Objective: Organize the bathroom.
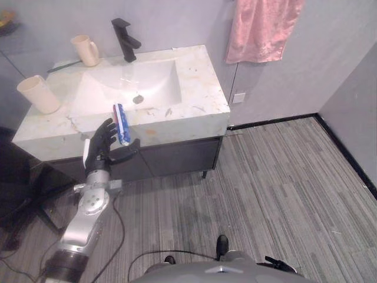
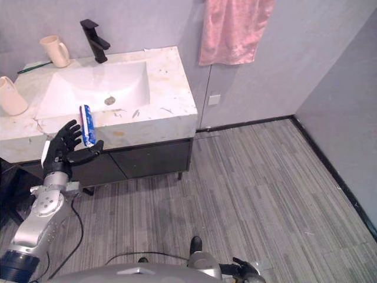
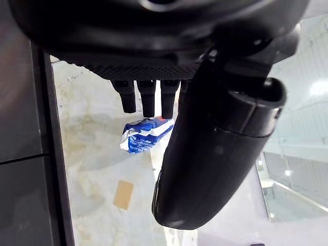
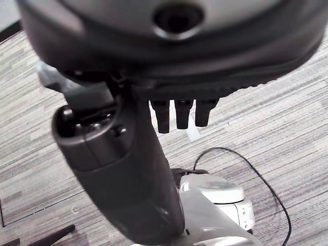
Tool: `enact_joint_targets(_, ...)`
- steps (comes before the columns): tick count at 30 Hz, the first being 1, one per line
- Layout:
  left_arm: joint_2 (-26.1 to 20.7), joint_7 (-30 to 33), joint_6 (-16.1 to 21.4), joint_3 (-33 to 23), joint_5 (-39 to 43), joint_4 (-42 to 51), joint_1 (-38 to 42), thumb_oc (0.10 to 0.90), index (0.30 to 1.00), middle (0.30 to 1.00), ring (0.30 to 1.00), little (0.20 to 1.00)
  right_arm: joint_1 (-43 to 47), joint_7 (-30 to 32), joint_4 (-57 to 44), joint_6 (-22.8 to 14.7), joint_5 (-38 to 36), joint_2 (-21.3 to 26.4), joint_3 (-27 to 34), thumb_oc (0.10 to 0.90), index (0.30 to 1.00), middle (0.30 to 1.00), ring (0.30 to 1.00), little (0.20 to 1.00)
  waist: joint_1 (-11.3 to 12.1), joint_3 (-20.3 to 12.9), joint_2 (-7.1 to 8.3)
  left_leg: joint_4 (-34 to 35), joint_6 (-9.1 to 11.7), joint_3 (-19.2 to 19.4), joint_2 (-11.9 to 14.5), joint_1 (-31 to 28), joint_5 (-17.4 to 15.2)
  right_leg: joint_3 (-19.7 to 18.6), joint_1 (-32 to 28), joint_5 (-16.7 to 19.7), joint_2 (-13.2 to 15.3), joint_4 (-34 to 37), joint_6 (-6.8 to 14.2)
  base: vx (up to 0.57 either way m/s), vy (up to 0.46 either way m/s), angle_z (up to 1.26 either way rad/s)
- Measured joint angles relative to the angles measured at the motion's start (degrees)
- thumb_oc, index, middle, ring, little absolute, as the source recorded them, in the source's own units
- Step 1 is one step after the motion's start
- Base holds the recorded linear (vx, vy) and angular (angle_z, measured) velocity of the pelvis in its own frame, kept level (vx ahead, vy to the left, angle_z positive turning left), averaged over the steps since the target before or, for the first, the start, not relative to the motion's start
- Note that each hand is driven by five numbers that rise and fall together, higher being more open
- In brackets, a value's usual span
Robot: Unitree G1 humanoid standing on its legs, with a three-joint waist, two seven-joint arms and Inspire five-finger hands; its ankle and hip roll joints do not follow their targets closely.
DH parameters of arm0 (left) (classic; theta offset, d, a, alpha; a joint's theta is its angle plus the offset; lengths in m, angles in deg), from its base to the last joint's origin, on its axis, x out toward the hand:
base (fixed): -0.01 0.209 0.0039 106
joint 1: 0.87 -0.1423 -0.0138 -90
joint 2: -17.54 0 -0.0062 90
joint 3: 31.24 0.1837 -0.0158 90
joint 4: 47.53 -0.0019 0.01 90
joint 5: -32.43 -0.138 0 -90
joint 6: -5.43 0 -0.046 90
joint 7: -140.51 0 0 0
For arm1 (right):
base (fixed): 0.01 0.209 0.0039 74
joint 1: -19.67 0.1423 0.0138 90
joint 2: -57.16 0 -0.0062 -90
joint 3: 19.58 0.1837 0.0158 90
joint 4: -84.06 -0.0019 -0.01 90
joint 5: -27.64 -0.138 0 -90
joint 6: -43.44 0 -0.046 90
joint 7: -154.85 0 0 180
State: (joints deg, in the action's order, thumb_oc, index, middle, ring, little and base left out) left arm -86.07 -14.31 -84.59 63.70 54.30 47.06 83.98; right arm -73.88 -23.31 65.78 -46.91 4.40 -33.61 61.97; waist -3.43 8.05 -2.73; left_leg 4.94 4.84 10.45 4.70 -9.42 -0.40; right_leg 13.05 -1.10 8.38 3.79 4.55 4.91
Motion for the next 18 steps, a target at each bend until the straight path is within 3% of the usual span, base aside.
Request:
enact_joint_targets(10,-0.1,0.4,0.2,0.2,0.0,-0.1,0.6,0.800,0.900,0.900,0.900,0.900,-0.1,-0.3,0.0,-0.5,0.4,0.0,0.0,0.800,0.900,0.900,0.900,0.900,-1.0,0.8,0.26,0.0,-0.1,0.4,-0.1,-0.2,-0.1,-1.1,0.1,0.0,-0.1,0.0,0.0,0.00,-0.002,-0.01)
enact_joint_targets(18,0.1,0.5,1.5,5.6,0.2,-2.4,5.6,0.800,0.900,0.900,0.900,0.900,-0.2,-0.2,-0.4,-0.5,0.4,-0.5,-0.3,0.800,0.900,0.900,0.900,0.900,-2.0,0.6,1.00,0.0,-0.1,1.9,-0.1,-1.2,-0.5,-4.1,0.2,0.1,-0.7,0.0,0.1,0.02,-0.018,-0.13)
